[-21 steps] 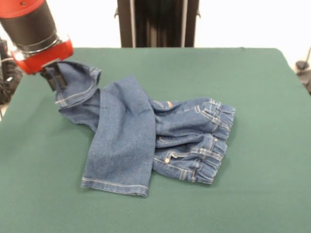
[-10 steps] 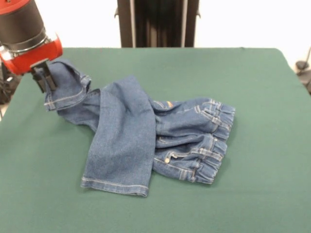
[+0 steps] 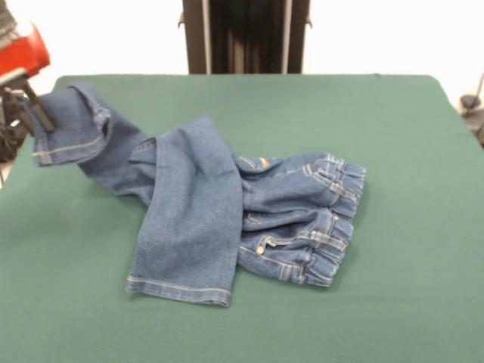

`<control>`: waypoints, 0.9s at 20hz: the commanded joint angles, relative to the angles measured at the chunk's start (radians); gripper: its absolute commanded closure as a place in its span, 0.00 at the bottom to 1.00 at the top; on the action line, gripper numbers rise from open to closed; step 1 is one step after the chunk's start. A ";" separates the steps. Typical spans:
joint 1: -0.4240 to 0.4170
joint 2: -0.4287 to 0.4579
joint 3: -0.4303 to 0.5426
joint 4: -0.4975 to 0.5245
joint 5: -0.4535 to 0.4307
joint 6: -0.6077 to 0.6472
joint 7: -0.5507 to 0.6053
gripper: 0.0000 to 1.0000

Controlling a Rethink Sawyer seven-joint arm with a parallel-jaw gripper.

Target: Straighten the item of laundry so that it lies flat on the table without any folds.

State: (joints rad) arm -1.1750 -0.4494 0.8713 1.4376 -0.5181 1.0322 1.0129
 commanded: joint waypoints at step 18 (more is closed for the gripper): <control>-0.094 0.309 0.227 0.018 0.020 -0.026 -0.516 1.00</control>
State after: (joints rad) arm -1.2926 -0.2216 1.0206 1.4374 -0.5129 1.0244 0.8246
